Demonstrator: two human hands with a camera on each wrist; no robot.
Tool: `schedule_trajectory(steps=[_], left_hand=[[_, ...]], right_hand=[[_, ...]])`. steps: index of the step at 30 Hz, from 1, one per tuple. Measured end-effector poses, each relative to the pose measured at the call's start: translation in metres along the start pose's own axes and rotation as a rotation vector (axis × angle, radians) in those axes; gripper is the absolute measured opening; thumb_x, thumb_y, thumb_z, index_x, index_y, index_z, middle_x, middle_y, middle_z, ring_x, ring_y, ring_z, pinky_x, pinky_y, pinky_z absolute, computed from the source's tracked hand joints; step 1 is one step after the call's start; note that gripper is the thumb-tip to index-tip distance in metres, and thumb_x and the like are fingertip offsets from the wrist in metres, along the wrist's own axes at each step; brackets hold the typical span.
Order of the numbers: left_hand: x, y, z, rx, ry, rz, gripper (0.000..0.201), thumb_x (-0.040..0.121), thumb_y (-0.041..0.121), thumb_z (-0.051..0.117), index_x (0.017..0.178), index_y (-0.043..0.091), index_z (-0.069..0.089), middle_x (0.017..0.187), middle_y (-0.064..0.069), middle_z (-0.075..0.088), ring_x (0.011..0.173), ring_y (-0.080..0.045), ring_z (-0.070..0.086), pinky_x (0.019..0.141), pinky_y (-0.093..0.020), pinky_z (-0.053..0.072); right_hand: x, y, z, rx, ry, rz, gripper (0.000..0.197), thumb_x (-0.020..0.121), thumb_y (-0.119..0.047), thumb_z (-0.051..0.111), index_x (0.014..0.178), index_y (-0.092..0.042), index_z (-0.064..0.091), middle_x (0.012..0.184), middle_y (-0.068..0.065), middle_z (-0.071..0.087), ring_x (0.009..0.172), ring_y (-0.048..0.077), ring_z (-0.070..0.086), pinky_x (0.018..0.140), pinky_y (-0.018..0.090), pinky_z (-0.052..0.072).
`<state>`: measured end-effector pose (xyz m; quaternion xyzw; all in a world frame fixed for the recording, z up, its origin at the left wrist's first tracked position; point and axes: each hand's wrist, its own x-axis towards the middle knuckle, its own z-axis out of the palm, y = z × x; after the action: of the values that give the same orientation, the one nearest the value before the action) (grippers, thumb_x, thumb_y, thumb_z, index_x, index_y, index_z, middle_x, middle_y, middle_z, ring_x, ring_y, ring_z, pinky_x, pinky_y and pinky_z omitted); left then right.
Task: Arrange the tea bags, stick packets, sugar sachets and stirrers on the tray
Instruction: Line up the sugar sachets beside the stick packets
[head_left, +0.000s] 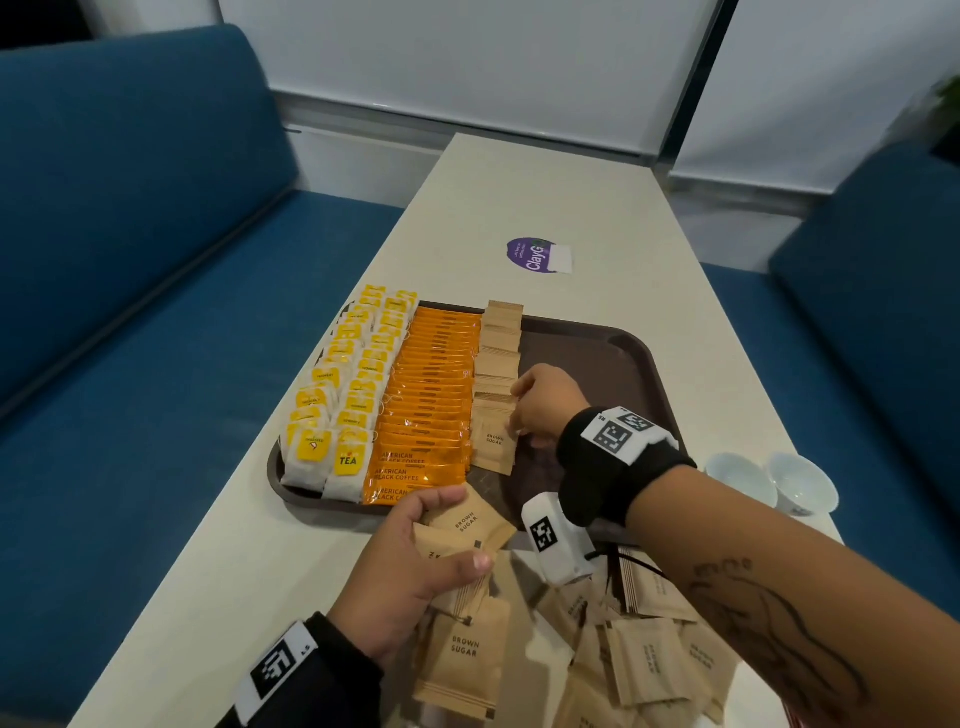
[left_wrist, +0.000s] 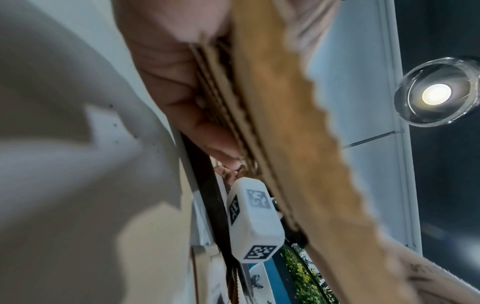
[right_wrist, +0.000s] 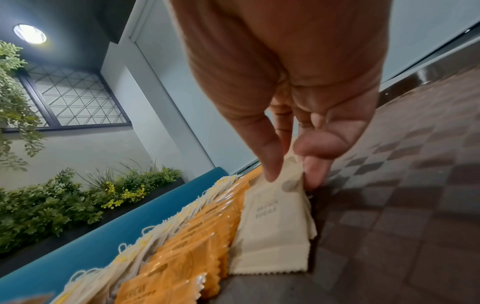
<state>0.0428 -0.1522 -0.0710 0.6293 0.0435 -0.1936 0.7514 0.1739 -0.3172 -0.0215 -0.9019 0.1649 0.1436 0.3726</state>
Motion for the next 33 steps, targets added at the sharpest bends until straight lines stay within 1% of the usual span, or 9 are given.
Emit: schedule_trajectory(steps=[5,7,12,15,17,22,26,30,33], left_hand=[[-0.002,0.001,0.005,-0.001,0.005,0.016,0.058,0.063,-0.007,0.076,0.110,0.021,0.058,0.104,-0.005,0.067,0.089,-0.020,0.069,0.068,-0.030,0.056],[-0.003,0.003,0.009,0.004,0.003,0.028,0.057,0.065,-0.008,0.075,0.110,0.021,0.058,0.103,-0.004,0.067,0.089,-0.022,0.069,0.069,-0.033,0.057],[-0.010,0.009,0.023,-0.006,-0.008,0.056,0.056,0.066,-0.009,0.074,0.110,0.021,0.057,0.096,-0.002,0.068,0.084,-0.018,0.068,0.067,-0.032,0.057],[-0.015,0.009,0.031,0.006,-0.027,0.076,0.058,0.065,-0.007,0.075,0.111,0.022,0.056,0.100,-0.003,0.066,0.087,-0.019,0.068,0.067,-0.031,0.056],[-0.019,0.008,0.037,0.023,-0.043,0.081,0.061,0.066,-0.009,0.075,0.113,0.023,0.055,0.106,-0.003,0.063,0.092,-0.021,0.066,0.067,-0.031,0.056],[-0.027,0.004,0.048,0.012,-0.075,0.068,0.077,0.054,-0.001,0.083,0.116,0.028,0.050,0.111,-0.007,0.062,0.098,-0.023,0.065,0.067,-0.029,0.056],[-0.031,0.002,0.049,0.102,-0.109,0.063,0.069,0.063,-0.006,0.079,0.119,0.025,0.052,0.111,-0.005,0.064,0.097,-0.021,0.066,0.072,-0.028,0.055],[-0.033,0.001,0.050,0.130,-0.145,0.043,0.075,0.052,0.004,0.083,0.119,0.025,0.054,0.112,-0.007,0.067,0.097,-0.024,0.068,0.080,-0.036,0.057],[-0.031,0.002,0.046,0.100,-0.088,0.054,0.074,0.059,-0.004,0.083,0.119,0.026,0.052,0.108,-0.005,0.068,0.092,-0.021,0.070,0.074,-0.032,0.057]], right_hand=[[-0.016,0.007,-0.017,0.097,0.069,-0.045,0.031,0.083,0.002,0.066,0.103,-0.017,0.053,0.100,0.001,0.053,0.094,0.019,0.055,0.069,0.034,0.058],[-0.030,0.011,-0.028,0.149,0.063,-0.052,0.034,0.083,0.001,0.065,0.110,-0.016,0.052,0.103,0.003,0.055,0.092,0.019,0.058,0.057,0.028,0.055],[-0.089,0.030,-0.040,0.307,-0.134,-0.103,0.012,0.088,-0.013,0.065,0.099,-0.013,0.059,0.086,0.002,0.066,0.070,0.012,0.064,0.042,0.019,0.046],[-0.121,0.047,-0.033,0.291,-0.312,-0.112,0.020,0.081,-0.029,0.072,0.089,-0.013,0.064,0.073,0.001,0.068,0.057,0.009,0.059,0.043,0.018,0.042],[-0.131,0.058,-0.024,0.232,-0.348,-0.118,0.021,0.078,-0.027,0.076,0.087,-0.012,0.065,0.070,0.000,0.067,0.056,0.009,0.059,0.043,0.019,0.040],[-0.142,0.077,-0.020,0.356,-0.317,-0.106,0.013,0.079,-0.013,0.075,0.080,-0.011,0.062,0.066,0.003,0.067,0.051,0.009,0.057,0.039,0.019,0.037],[-0.145,0.081,-0.022,0.341,-0.261,-0.109,0.014,0.078,-0.021,0.076,0.085,-0.015,0.065,0.076,0.002,0.068,0.060,0.010,0.057,0.042,0.019,0.036],[-0.141,0.073,-0.020,0.285,-0.290,-0.125,0.017,0.077,-0.013,0.075,0.091,-0.017,0.067,0.076,-0.002,0.064,0.056,0.006,0.053,0.043,0.018,0.034],[-0.132,0.066,-0.022,0.272,-0.267,-0.114,0.009,0.079,-0.010,0.073,0.085,-0.014,0.067,0.070,-0.005,0.065,0.050,0.000,0.054,0.043,0.014,0.037]])
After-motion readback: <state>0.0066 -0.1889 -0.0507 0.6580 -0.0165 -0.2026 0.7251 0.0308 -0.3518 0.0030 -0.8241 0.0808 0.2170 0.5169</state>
